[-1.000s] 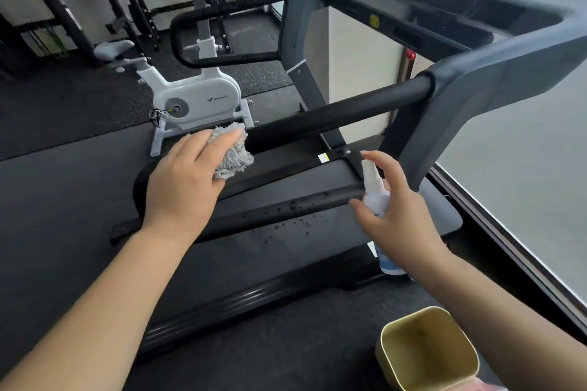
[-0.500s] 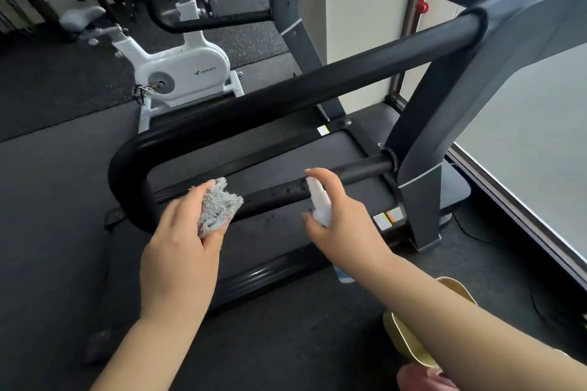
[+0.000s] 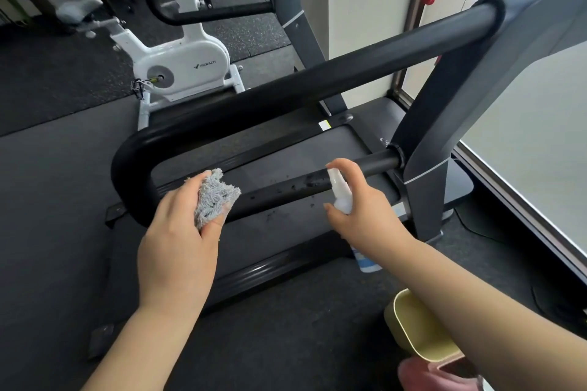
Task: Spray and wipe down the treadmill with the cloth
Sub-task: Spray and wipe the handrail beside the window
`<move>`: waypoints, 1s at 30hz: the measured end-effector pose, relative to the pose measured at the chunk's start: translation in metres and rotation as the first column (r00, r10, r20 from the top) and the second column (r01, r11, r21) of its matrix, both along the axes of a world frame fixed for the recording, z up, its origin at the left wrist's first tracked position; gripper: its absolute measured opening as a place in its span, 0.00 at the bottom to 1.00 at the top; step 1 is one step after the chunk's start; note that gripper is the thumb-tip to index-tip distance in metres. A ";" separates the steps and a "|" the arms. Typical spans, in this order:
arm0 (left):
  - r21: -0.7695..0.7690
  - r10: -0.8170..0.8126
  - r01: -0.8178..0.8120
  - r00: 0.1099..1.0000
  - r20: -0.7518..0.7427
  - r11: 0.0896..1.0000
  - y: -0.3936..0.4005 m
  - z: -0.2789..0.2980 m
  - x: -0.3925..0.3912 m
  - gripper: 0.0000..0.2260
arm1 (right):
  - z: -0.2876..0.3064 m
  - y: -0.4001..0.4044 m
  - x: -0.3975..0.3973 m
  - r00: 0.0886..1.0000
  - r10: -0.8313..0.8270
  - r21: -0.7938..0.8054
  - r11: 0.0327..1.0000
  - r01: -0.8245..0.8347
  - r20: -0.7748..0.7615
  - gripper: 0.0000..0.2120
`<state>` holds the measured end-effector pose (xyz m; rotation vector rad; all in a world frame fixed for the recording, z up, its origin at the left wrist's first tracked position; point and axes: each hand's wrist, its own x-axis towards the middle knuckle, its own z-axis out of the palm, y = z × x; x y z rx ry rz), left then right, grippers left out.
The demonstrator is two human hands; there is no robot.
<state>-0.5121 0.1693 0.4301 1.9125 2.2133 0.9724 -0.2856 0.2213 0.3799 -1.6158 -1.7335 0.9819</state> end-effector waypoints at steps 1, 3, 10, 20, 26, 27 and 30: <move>-0.002 -0.001 0.001 1.000 -0.001 1.000 0.000 -0.001 0.000 0.21 | 0.001 -0.001 0.003 1.000 0.007 -0.019 1.000 -0.008 -0.031 0.25; 0.003 -0.009 0.009 1.000 0.002 1.000 0.001 -0.001 0.003 0.21 | 0.004 -0.006 0.005 0.997 0.051 -0.045 0.998 -0.053 -0.058 0.26; 0.026 -0.020 0.021 1.000 -0.014 0.999 0.005 0.000 0.010 0.20 | 0.004 -0.016 -0.015 0.976 0.148 -0.013 0.988 -0.152 -0.157 0.24; -0.152 -0.231 0.183 0.879 -0.416 0.971 0.053 -0.037 0.028 0.27 | 0.012 -0.011 0.039 0.984 -0.075 0.060 0.995 0.085 -0.159 0.31; -0.226 -0.363 0.283 0.745 -0.559 0.932 0.093 -0.084 0.060 0.27 | 0.016 -0.019 0.059 0.981 -0.101 0.090 0.989 0.117 -0.167 0.32; -0.219 -0.368 0.296 0.739 -0.565 0.930 0.099 -0.087 0.068 0.27 | 0.017 -0.022 0.063 0.980 -0.108 0.092 0.988 0.124 -0.167 0.32; -0.234 -0.424 0.356 0.700 -0.575 0.905 0.115 -0.091 0.107 0.30 | 0.016 -0.027 0.072 0.977 -0.126 0.097 0.985 0.144 -0.172 0.32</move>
